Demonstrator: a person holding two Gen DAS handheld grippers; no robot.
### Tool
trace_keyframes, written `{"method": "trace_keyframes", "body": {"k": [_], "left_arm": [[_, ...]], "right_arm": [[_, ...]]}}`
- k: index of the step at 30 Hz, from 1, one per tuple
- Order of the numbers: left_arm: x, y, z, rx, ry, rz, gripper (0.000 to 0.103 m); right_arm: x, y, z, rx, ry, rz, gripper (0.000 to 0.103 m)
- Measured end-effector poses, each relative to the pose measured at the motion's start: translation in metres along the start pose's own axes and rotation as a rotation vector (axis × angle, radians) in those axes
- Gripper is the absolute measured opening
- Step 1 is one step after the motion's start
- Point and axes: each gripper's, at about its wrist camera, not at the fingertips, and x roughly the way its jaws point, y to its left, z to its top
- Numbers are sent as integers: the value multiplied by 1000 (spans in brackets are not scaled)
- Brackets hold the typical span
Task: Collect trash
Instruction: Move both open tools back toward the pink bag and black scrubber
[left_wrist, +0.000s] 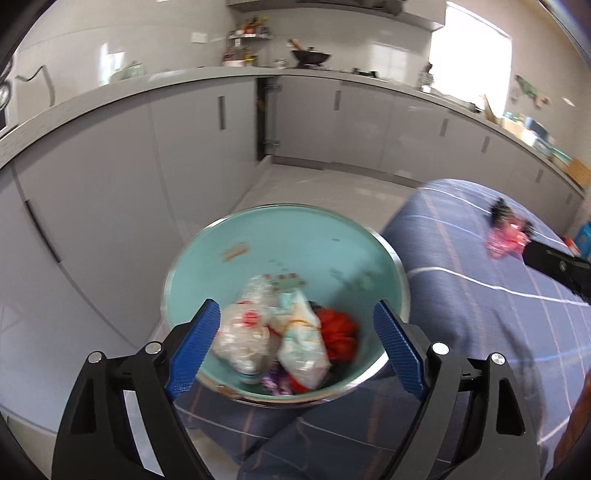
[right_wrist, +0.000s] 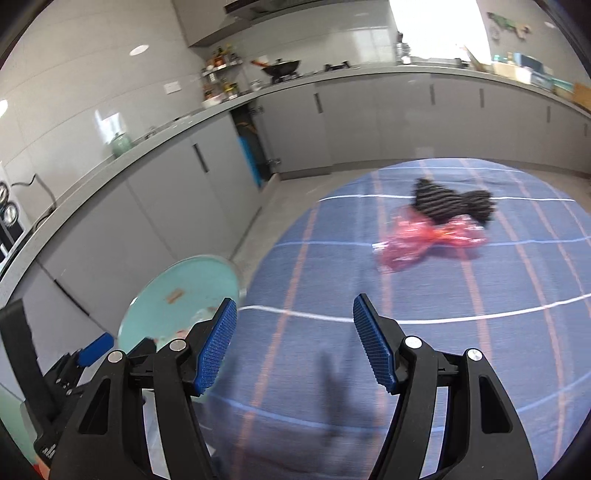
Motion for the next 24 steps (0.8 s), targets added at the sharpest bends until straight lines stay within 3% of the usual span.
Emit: {"method": "trace_keyframes", "body": {"k": [13,24], "left_arm": [[0,-82,19,126,-10,-133,83],[30,-172,50,253,-5,-233,77]], "right_arm": [[-22,-79,4,56,-28,-145,65],[-26,-150,19,85,-13,-240,59]]}}
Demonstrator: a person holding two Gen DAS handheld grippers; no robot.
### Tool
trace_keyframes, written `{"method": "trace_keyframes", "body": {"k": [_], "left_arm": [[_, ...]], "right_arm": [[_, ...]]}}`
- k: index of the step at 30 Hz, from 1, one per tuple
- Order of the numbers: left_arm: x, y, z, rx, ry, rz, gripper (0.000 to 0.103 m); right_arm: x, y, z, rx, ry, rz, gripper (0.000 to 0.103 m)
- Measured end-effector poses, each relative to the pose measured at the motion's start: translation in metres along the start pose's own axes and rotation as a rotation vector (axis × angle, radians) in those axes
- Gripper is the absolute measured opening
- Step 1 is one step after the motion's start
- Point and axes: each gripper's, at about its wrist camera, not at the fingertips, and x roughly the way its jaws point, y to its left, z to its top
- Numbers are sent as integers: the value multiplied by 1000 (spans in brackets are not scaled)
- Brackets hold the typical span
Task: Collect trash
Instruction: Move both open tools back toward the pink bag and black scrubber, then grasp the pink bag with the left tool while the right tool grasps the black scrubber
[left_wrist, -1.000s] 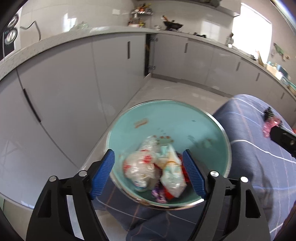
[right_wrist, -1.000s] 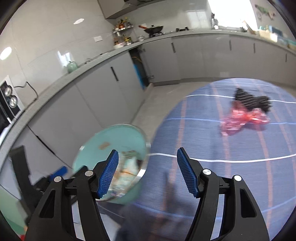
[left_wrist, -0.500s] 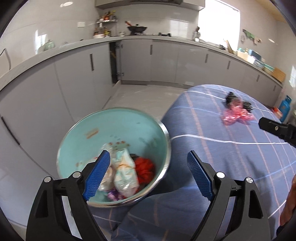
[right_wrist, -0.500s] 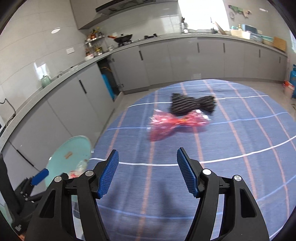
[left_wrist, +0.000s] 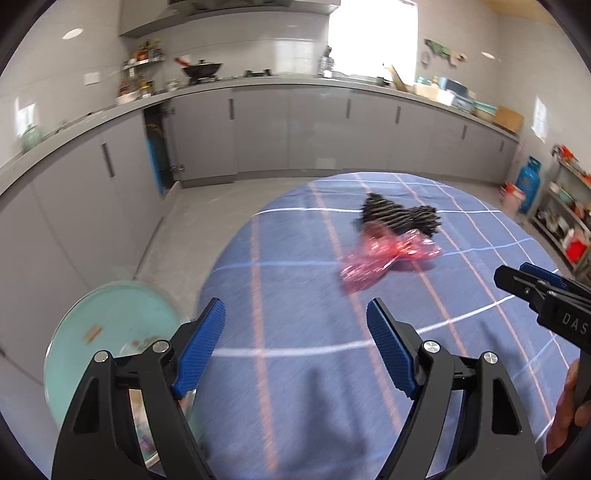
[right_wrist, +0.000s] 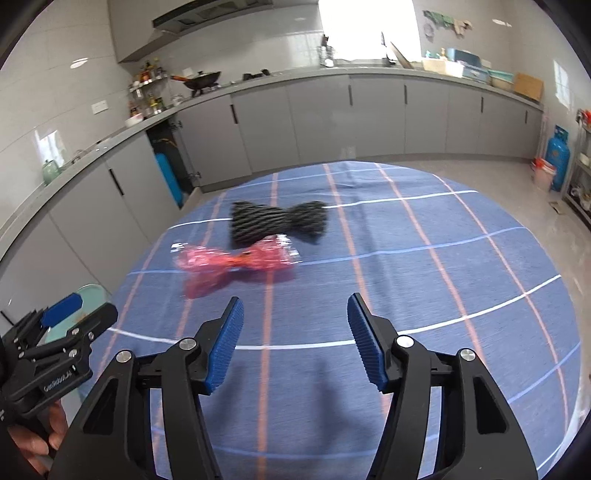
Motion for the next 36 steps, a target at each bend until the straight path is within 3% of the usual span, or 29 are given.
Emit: {"method": "trace_keyframes", "body": {"k": [8,10,17,20,27,33,36], "left_arm": [[49,-39,34,73,38,-52,75],[63,-45,40,77,62,-66,69],[93,-61,49,83,113,-104,60],[103,-64,46,86,151,-126,47],[102,-62,44,82,153,-172,28],[76,-33,44,-20,113,-189,27],[60,-13,49,-91,58,-130,27]], "right_arm": [[12,-27,17,16,17,-9,59],[18,-32,22,22,21,-5,59],[37,-42,36,24,47,-7,59],[46,-44,42,13,58,-2,59],[69,-45,56,-18,89,24,59],[92,-36,75,-76,109,98,59],[108,-26,87,-140,110,135,59]]}}
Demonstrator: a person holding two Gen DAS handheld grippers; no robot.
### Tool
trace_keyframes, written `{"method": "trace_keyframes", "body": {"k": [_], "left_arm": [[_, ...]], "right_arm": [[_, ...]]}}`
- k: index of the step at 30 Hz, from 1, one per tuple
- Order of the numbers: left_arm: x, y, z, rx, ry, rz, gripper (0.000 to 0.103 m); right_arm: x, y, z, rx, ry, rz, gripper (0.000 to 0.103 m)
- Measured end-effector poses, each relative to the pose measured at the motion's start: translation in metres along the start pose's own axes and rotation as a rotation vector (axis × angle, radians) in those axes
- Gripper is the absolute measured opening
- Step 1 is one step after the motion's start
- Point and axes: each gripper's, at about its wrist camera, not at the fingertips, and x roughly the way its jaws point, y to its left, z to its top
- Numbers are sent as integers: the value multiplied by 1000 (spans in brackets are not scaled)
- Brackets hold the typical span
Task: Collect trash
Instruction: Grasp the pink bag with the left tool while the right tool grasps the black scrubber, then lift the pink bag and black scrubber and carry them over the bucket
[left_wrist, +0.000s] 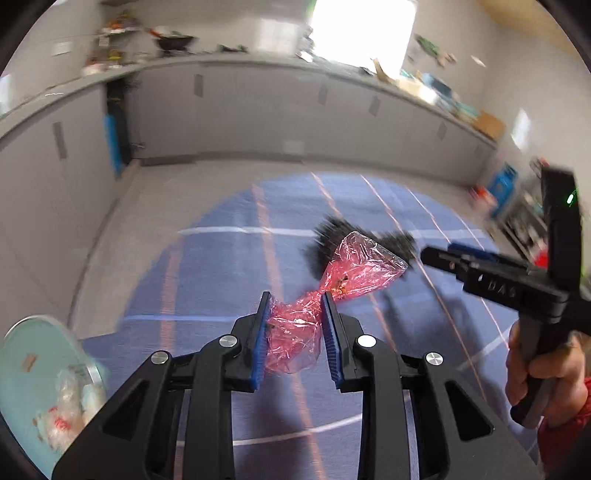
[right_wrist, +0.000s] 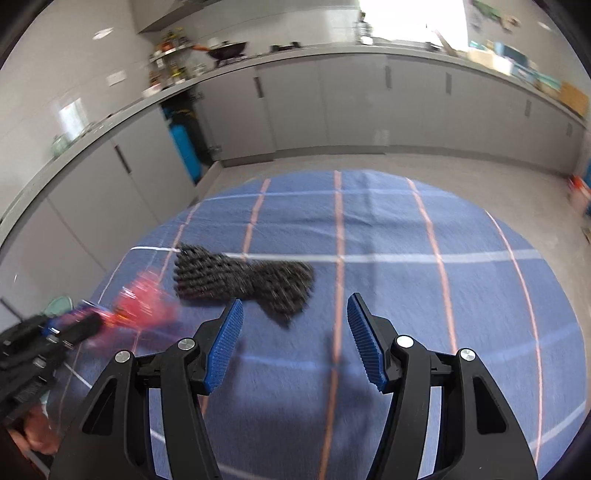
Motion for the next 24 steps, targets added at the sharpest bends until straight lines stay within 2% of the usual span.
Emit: {"method": "trace_keyframes", "body": {"k": [3,10,14,16,20,22,24], "left_arm": [[-6,12,6,-37,-55,115,27],[14,22,10,-85,-30,202,27],[18,25,7,-85,-15,200,27],[20,24,6,-85,-9,196,27],[18,18,4,-71,-5,185,27],[11,17,3,-67,-8,184,27],[3,15,1,-66,-16,185,27]], "right_arm": [[20,4,17,-55,21,85,59],[60,12,32,-217,102,136,60],[63,14,28,-225,133,159,59],[61,17,24,-235,146,162,54],[55,30,10,-313,164,95,51],[53,33,6,-311,172,76,43],[52,36,4,-299,187,60,30]]}}
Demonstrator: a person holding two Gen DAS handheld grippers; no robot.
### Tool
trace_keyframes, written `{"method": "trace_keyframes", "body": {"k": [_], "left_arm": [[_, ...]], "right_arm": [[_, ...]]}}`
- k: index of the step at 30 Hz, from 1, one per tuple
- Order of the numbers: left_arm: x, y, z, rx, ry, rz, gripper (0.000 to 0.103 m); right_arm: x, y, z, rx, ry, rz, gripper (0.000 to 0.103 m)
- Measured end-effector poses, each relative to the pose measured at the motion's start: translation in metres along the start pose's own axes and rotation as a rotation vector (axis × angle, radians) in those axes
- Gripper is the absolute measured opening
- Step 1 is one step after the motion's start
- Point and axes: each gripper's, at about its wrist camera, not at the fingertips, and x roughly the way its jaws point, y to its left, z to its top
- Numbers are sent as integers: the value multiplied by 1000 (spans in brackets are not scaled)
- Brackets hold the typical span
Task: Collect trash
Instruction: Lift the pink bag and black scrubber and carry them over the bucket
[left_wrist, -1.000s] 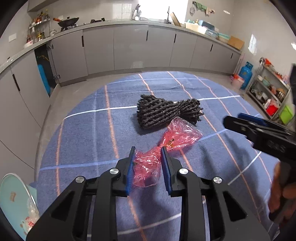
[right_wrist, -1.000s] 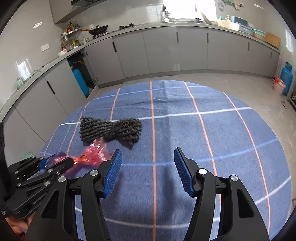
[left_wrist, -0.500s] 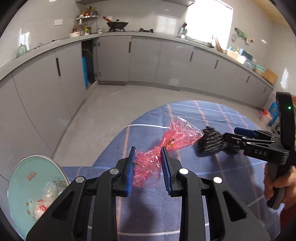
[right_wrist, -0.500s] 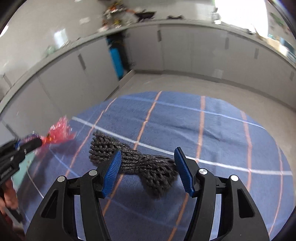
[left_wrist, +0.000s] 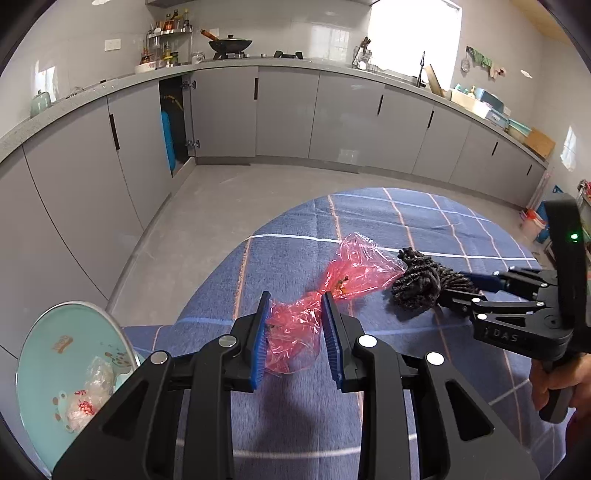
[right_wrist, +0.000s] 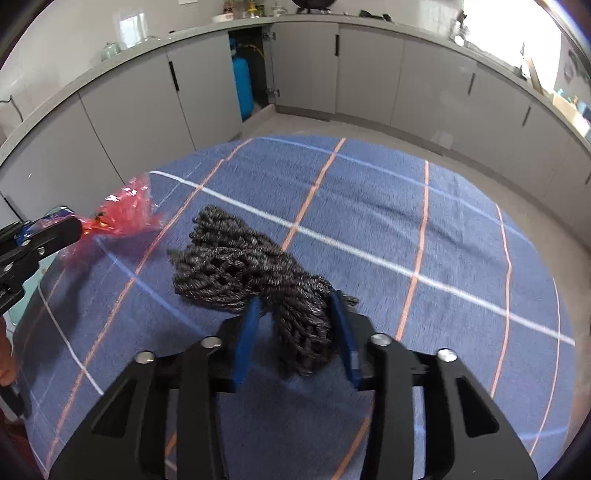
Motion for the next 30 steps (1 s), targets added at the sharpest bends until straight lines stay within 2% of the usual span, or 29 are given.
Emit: {"method": "trace_keyframes", "body": {"k": [1,2,6,12,16,20,24,30], "left_arm": [[-6,0,-1,3,-8,3,27],[-9,0,-1,5,-11,4,27],[-30,2,-7,7,-34,9,27],[-57,3,-18,0,-66,11,28],[-76,6,-27,-9,-93,18,28],[-92,14,-40,-21,-99,33,28],[-107,26,-56,-27,-103,46,28],[-129,53,-75,-40,-119,72,28]], "right_arm": [[-1,4,-1,-9,13,-30,23],[-3,8,-3,-18,25,-69,21],[-14,8,-11,89,27,-52,19],[-70,20,-41,350,-81,52,19],[-97,41,-58,457,-140,112,20],[-114,66,-71,520,-207,118,21],[-116,78,-81,590,-227,151,21],[-118,123,-93,566,-233,166,21]]}}
